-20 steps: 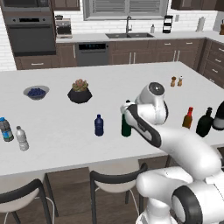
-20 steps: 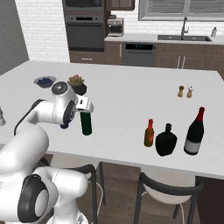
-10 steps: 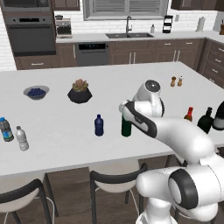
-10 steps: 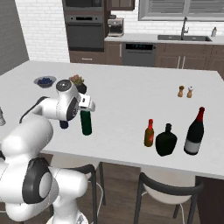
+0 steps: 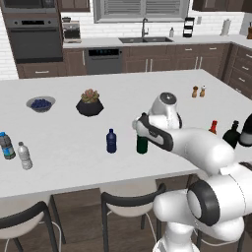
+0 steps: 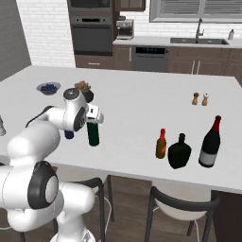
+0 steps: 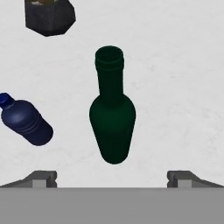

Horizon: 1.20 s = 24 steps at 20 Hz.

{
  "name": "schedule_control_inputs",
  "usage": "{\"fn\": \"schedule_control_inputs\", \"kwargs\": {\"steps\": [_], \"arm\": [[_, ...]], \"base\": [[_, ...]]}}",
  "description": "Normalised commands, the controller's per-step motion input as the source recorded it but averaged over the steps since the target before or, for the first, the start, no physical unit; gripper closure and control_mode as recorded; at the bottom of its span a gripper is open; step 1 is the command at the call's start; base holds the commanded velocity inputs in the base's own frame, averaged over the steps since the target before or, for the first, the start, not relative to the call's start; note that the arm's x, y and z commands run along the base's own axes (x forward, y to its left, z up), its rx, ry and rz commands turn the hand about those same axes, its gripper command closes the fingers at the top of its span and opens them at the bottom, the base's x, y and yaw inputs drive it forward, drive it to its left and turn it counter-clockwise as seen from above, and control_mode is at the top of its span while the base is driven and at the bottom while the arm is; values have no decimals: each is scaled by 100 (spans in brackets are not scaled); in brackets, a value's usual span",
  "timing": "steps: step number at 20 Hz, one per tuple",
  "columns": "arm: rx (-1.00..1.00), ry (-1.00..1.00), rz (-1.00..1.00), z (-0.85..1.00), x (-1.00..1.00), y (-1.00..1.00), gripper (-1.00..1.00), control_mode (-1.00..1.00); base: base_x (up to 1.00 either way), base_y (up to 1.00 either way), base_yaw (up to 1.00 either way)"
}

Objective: Move the plastic bottles in the middle to the plastics group, and the glass bottles in the middle to the glass group.

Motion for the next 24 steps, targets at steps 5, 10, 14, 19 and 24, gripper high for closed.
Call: {"fn": "schedule_control_inputs", "kwargs": {"steps": [5,10,14,19,24], "arm": [[0,0,0,-8,10,18,-100,-100],[0,0,0,-8,15,6,-100,-100],[0,0,0,-8,9,-5,-100,-100],[0,0,0,-7,9,-9,-100,-100],[0,0,0,-4,12,-1,-100,-100]], "base": [[0,0,0],[0,0,0],[0,0,0],[0,0,0],[0,0,0]]}}
